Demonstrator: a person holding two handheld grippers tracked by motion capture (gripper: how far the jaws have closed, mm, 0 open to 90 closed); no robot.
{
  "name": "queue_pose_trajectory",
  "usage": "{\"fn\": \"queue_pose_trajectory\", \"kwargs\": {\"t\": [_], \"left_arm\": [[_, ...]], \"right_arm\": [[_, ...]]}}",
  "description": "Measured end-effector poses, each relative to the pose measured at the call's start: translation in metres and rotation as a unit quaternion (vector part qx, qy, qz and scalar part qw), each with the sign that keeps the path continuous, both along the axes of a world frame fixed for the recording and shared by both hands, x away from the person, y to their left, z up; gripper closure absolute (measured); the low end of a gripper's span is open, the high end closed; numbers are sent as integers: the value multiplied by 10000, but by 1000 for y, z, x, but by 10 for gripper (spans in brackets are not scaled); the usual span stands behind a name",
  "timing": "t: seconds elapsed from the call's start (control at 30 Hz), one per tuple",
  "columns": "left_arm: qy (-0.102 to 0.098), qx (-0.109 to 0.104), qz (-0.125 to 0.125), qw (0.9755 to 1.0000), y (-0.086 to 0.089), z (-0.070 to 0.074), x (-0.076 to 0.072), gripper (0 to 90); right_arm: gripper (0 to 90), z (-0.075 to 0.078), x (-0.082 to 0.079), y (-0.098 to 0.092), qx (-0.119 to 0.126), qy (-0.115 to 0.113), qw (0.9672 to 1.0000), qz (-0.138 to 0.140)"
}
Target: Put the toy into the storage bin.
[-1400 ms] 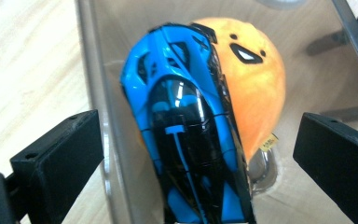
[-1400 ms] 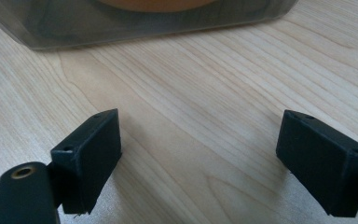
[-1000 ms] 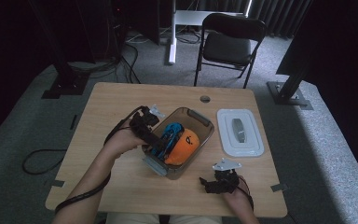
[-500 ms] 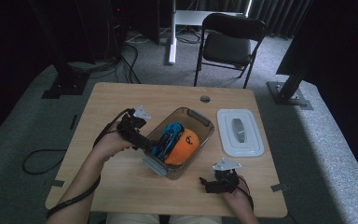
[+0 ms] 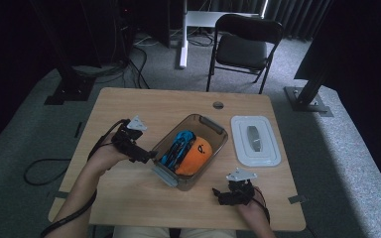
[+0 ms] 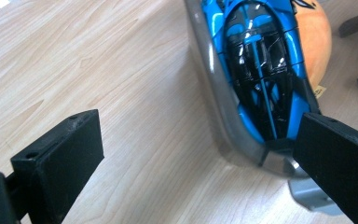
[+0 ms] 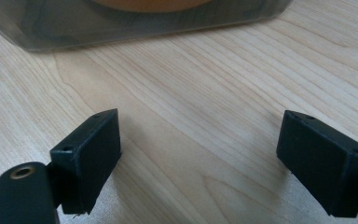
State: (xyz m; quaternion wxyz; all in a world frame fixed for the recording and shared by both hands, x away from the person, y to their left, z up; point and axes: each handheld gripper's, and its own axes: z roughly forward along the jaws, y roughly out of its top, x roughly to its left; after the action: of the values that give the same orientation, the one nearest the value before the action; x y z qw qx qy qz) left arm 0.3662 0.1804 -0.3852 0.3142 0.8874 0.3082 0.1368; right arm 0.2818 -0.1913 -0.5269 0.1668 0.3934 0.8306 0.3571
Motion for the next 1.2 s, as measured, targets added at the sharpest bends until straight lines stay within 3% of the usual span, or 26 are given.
{"fn": "queue_pose_trajectory", "kwargs": {"t": [0.17, 0.33, 0.43, 0.57, 0.77, 0.9, 1.2], "left_arm": [[-23, -2, 45, 10000, 12, -7, 1, 23], [-65, -181, 136, 9997, 23, -14, 2, 23], [-104, -127, 215, 9996, 27, -22, 5, 23], [-85, -236, 309, 9992, 31, -38, 11, 23], [-23, -308, 493, 9983, 33, -65, 22, 23], [-1, -234, 634, 9977, 32, -81, 28, 23], [-51, -209, 799, 9966, 23, -102, 41, 23]], "right_arm": [[132, 1, 1, 1, -26, -9, 10000, -2], [132, 5, 3, 1, -20, -43, 10000, -1], [132, 9, 5, 0, 17, -105, 9999, -35], [132, 13, 9, 1, 68, -185, 9998, -91], [132, 15, 16, 5, 48, -228, 9997, -113], [132, 15, 22, 5, 85, -220, 9995, -189], [132, 17, 37, 6, 138, -238, 9990, -365]]}}
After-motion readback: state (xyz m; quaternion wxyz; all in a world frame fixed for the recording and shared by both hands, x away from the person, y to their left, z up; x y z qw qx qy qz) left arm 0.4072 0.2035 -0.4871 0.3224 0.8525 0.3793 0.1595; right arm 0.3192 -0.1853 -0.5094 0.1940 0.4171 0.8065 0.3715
